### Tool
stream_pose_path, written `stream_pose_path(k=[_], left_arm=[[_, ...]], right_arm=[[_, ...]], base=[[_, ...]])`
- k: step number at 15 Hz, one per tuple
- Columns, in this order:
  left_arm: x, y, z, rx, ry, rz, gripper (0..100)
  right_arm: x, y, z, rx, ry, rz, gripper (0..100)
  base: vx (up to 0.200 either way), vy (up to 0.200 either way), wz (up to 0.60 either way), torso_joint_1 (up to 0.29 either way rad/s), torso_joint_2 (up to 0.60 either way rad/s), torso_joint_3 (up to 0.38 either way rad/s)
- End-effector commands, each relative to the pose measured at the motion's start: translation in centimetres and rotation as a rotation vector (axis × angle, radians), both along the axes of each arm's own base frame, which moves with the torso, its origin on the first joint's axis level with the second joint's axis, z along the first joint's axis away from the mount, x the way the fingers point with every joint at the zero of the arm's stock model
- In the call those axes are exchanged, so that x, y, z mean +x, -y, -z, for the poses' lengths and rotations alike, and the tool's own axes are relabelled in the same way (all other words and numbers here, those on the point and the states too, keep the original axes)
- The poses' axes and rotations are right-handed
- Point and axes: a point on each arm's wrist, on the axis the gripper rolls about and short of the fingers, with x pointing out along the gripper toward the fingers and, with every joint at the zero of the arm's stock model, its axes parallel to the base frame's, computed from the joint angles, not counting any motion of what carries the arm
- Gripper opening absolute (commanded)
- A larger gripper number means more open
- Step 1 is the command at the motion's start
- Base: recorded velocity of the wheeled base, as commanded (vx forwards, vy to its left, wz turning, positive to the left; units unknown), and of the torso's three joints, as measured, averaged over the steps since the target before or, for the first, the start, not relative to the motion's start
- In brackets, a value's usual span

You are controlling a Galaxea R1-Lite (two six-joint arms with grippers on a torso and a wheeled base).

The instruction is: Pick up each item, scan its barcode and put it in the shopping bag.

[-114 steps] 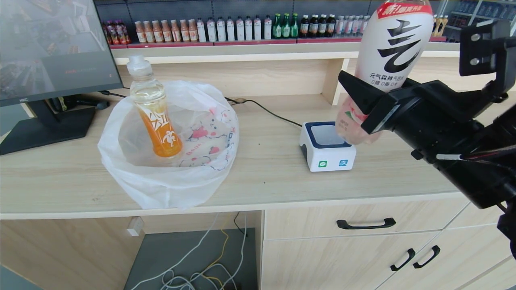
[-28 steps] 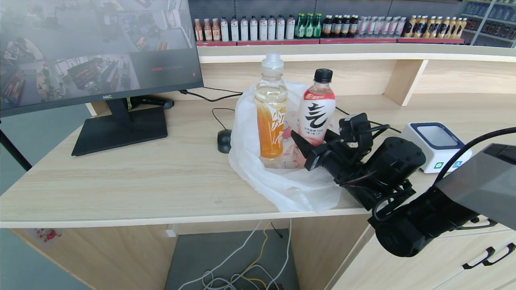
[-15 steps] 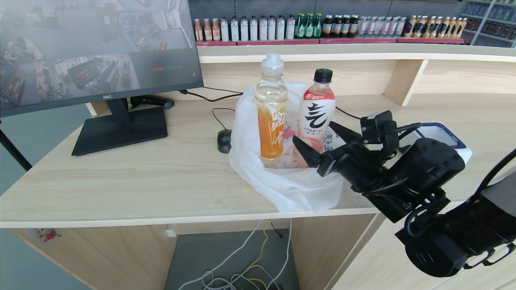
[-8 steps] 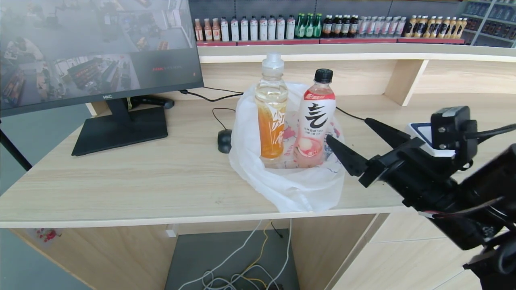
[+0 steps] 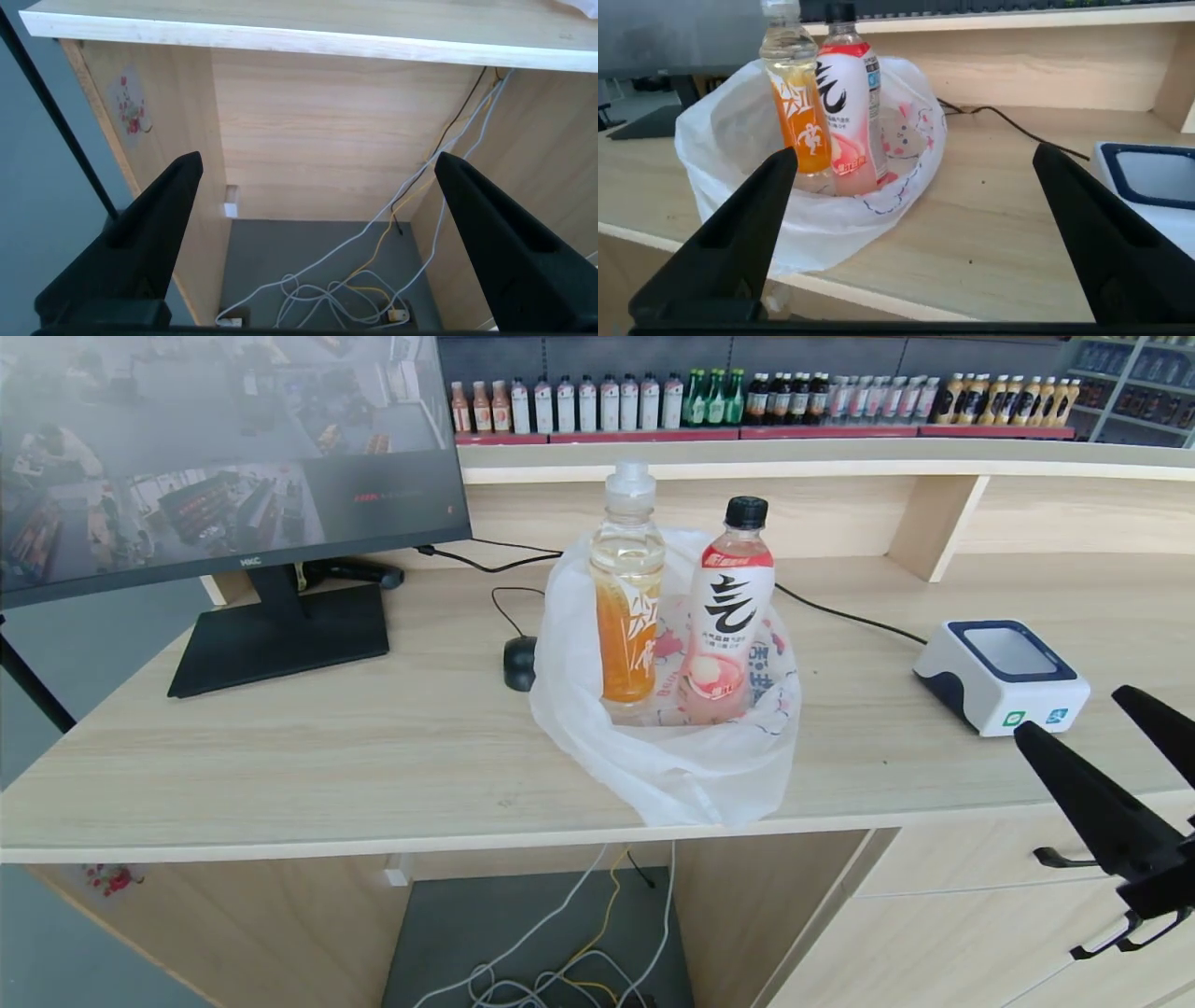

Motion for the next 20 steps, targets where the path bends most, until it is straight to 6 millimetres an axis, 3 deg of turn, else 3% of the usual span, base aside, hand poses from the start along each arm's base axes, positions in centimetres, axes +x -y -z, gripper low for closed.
stream_pose_path(k=[1, 3, 5, 7, 9, 11, 17, 20], left_arm=[[0.0, 0.0, 0.0, -0.001, 0.000, 0.000, 100], [0.0, 0.0, 0.0, -0.001, 0.000, 0.000, 100], [0.0, 0.0, 0.0, -0.001, 0.000, -0.002, 100], [0.0, 0.0, 0.0, -0.001, 0.000, 0.000, 100], [0.0, 0.0, 0.0, -0.001, 0.000, 0.000, 100], [0.0, 0.0, 0.0, -0.001, 0.000, -0.002, 100], [0.0, 0.0, 0.0, -0.001, 0.000, 0.000, 100], [0.0, 0.0, 0.0, -0.001, 0.000, 0.000, 100]], right_arm=[[-0.8, 0.8, -0.4, 0.018, 0.041, 0.038, 100], [-1.7, 1.2, -0.9, -0.002, 0.093, 0.056, 100], [-3.6, 2.1, 0.0, -0.054, 0.014, 0.049, 100], [-6.3, 3.3, 2.3, -0.132, -0.128, 0.043, 100], [-10.7, 5.2, 6.9, -0.245, -0.256, -0.016, 100], [-13.4, 6.4, 9.9, -0.306, -0.300, -0.020, 100], [-12.7, 5.9, 9.8, -0.303, -0.380, 0.058, 100], [-12.8, 5.7, 9.9, -0.271, -0.391, 0.181, 100]], base=[[0.000, 0.000, 0.00, 0.000, 0.00, 0.000], [0.000, 0.000, 0.00, 0.000, 0.00, 0.000], [0.000, 0.000, 0.00, 0.000, 0.00, 0.000], [0.000, 0.000, 0.00, 0.000, 0.00, 0.000], [0.000, 0.000, 0.00, 0.000, 0.00, 0.000], [0.000, 0.000, 0.00, 0.000, 0.00, 0.000], [0.000, 0.000, 0.00, 0.000, 0.00, 0.000], [0.000, 0.000, 0.00, 0.000, 0.00, 0.000]])
